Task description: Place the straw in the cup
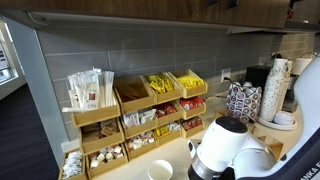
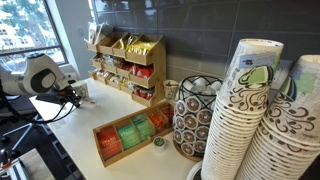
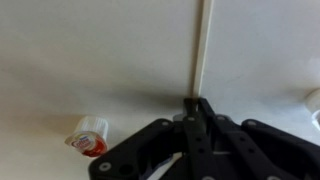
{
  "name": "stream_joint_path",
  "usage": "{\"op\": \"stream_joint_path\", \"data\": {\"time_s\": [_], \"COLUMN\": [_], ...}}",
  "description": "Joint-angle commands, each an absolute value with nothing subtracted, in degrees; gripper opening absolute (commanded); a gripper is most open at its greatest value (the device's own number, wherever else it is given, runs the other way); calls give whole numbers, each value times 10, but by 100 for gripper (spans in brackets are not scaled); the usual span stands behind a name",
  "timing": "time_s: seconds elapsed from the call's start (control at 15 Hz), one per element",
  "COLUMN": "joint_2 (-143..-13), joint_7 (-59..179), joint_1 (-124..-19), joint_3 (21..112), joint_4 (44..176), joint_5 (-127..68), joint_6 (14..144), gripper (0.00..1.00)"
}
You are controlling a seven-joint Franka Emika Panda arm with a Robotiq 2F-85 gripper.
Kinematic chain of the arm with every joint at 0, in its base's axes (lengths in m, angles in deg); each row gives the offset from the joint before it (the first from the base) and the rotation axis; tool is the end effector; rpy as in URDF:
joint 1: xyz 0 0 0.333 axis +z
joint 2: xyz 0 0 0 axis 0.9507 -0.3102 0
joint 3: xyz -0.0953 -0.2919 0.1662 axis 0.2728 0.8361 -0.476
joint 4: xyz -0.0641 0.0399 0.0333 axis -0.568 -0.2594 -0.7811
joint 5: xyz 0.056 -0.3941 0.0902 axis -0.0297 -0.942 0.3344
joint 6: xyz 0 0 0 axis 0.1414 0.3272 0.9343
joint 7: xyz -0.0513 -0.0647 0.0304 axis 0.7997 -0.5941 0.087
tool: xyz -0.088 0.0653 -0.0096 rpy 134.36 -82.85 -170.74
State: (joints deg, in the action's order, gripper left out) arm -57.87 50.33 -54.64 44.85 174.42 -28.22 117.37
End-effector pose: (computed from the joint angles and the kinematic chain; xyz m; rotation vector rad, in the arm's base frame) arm 0.3527 0.2493 0.2906 -2.9301 -0.5875 -0.4808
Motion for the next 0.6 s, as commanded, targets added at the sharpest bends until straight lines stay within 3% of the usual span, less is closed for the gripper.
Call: {"op": "stream_joint_path", "data": {"time_s": [0.0,0.53], "joint_2": [-596,-581], "joint_7": [514,594], "joint_1": [-540,-488], "joint_3": [449,455], "joint_4": [1745,1748], "joint_5": [-270,-151], "joint_6": [1190,1197], "gripper": [0,0]}}
